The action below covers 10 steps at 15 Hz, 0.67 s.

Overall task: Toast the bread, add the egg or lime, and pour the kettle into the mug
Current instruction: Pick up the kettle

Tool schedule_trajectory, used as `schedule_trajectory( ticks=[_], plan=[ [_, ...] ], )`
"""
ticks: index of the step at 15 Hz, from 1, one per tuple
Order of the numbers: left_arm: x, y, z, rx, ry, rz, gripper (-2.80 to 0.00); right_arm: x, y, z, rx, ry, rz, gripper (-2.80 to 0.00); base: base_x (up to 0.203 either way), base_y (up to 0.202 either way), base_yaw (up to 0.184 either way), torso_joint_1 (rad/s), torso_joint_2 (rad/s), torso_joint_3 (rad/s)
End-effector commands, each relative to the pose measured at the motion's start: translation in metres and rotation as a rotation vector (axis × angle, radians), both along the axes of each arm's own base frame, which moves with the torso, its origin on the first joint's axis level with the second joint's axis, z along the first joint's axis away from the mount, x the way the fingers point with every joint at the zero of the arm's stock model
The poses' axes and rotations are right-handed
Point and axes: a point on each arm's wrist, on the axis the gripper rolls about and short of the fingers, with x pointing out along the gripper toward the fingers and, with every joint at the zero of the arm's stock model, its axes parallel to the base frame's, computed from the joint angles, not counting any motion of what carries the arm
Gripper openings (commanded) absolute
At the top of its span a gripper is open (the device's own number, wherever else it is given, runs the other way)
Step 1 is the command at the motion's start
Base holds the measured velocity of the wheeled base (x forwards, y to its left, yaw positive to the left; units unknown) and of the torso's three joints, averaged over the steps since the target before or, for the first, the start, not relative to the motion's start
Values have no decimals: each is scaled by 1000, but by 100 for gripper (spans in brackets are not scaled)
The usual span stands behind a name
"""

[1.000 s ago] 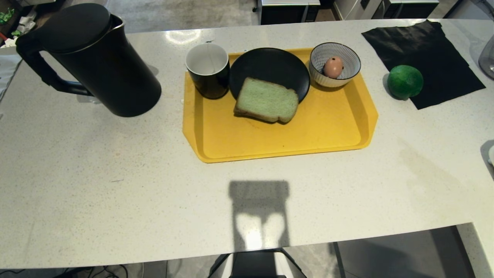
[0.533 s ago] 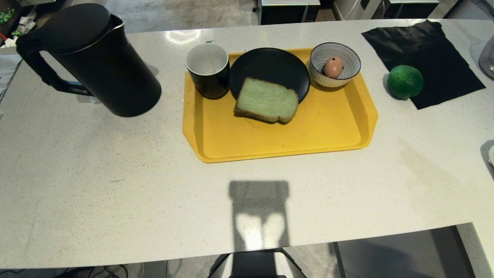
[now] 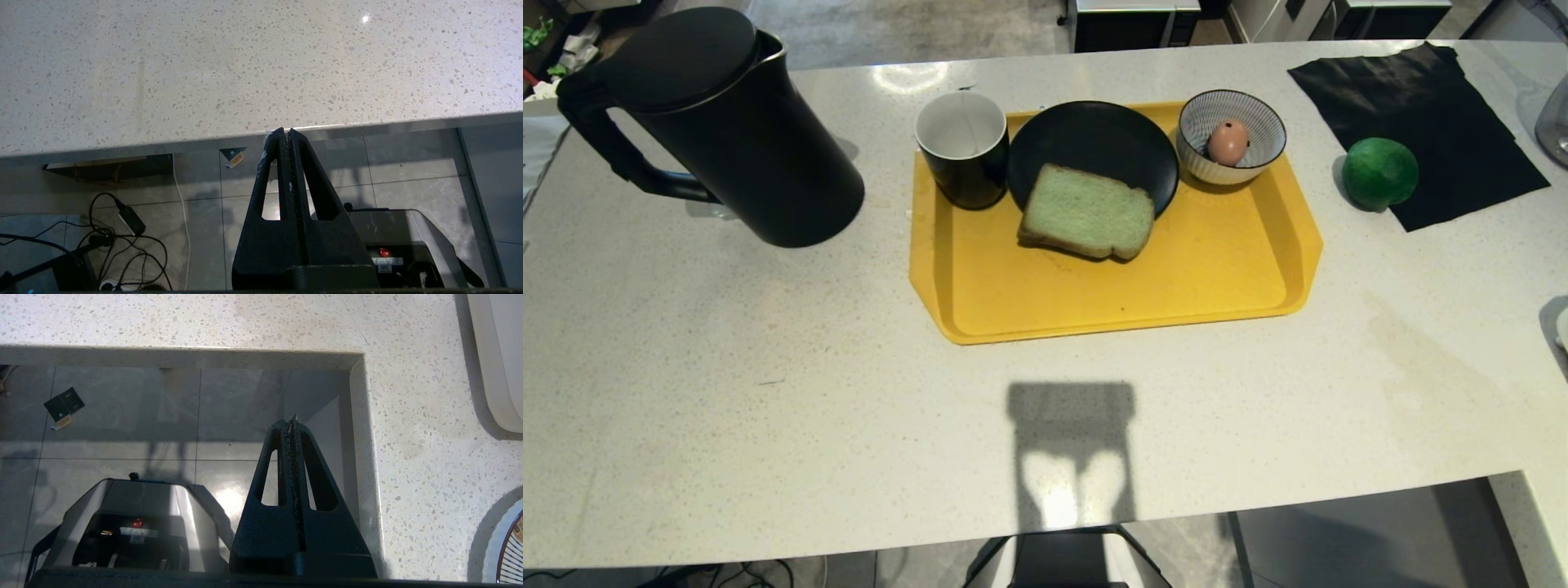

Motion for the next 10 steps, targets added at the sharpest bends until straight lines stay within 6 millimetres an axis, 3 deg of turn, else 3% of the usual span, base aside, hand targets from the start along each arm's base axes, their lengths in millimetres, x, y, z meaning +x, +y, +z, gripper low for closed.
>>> schedule_trajectory(
  ticks=[1,8,10],
  plan=[
    [1,0,-4,1,15,0,-280,0,0,0,0,3,1,-280,0,0,0,0,0,0],
    [1,0,-4,2,13,0,-280,0,0,0,0,1,1,-280,0,0,0,0,0,0],
    [1,0,-4,1,13,0,-280,0,0,0,0,3,1,-280,4,106,-10,4,2,2]
  ],
)
